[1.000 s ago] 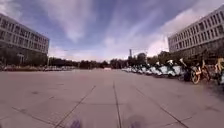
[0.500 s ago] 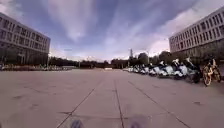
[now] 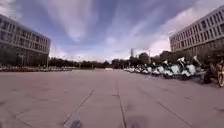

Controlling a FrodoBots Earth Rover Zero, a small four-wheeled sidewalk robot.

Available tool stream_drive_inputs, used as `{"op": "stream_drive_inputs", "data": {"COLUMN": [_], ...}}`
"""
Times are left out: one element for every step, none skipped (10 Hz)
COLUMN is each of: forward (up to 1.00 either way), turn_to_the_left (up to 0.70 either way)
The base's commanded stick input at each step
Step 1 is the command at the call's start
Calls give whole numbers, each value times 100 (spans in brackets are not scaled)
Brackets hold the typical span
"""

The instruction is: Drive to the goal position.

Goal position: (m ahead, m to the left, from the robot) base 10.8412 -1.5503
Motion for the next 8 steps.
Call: {"op": "stream_drive_inputs", "data": {"forward": [100,100,100,100,100,100,100,100], "turn_to_the_left": [0,0,0,0,0,0,0,0]}}
